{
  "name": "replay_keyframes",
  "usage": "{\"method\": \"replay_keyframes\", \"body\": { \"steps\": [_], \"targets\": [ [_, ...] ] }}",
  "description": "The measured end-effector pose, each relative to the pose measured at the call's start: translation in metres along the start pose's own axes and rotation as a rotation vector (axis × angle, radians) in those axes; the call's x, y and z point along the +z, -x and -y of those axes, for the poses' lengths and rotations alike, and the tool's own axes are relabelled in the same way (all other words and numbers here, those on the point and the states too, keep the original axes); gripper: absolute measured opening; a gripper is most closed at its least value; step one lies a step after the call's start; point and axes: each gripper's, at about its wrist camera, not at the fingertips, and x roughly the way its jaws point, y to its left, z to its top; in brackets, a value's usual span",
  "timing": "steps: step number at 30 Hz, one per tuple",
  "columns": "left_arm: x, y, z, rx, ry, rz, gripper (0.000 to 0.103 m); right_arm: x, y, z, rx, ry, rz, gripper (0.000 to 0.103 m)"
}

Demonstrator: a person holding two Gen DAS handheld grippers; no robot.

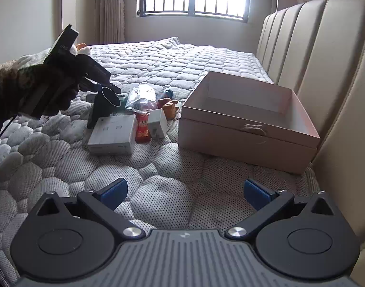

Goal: Organize rigid objects
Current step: 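Grasp the white USB-C cable box with the right tool while the left tool moves toward the black cup, then grasp the black cup-shaped object with the left tool while the right tool holds the box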

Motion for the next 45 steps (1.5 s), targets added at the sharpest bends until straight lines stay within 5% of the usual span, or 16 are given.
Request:
{"method": "replay_keyframes", "body": {
  "steps": [7, 9, 12, 15, 16, 21, 26, 30, 33, 39, 41, 45],
  "targets": [
    [-0.045, 0.06, 0.002, -0.065, 0.009, 0.088, 0.024, 0.032, -0.024, -0.046, 0.117, 0.07, 0.017, 0.103],
    [-0.057, 0.084, 0.003, -0.012, -0.042, 0.141, 0.024, 0.042, -0.045, -0.064, 0.156, 0.071, -0.009, 0.102],
    [-0.073, 0.107, 0.015, 0.141, -0.249, 0.201, 0.024, 0.054, -0.075, -0.087, 0.172, 0.107, -0.038, 0.1],
    [-0.081, 0.112, 0.025, 0.199, -0.411, 0.17, 0.024, 0.059, -0.1, -0.103, 0.164, 0.17, -0.08, 0.085],
    [-0.082, 0.112, 0.028, 0.197, -0.446, 0.156, 0.024, 0.06, -0.106, -0.106, 0.142, 0.185, -0.101, 0.07],
    [-0.081, 0.091, 0.049, 0.167, -0.549, 0.138, 0.025, 0.057, -0.08, -0.08, 0.144, 0.116, -0.099, 0.07],
    [-0.088, 0.064, 0.071, 0.131, -0.574, 0.123, 0.024, 0.03, -0.034, -0.038, 0.026, 0.062, -0.067, 0.069],
    [-0.091, 0.054, 0.083, 0.032, -0.575, 0.078, 0.024, 0.009, -0.016, -0.007, -0.059, 0.016, -0.061, 0.069],
    [-0.098, 0.05, 0.094, -0.011, -0.631, 0.037, 0.024, 0.001, -0.012, 0.008, -0.058, -0.03, -0.06, 0.069],
    [-0.121, 0.057, 0.119, 0.02, -0.765, 0.0, 0.025, -0.013, -0.022, 0.012, -0.046, -0.048, -0.071, 0.071],
    [-0.13, 0.056, 0.126, 0.02, -0.8, -0.042, 0.025, -0.017, -0.024, 0.01, -0.046, -0.042, -0.073, 0.083],
    [-0.145, 0.046, 0.137, -0.001, -0.825, -0.14, 0.025, -0.023, -0.03, 0.012, -0.048, -0.057, -0.074, 0.086]
  ]
}}
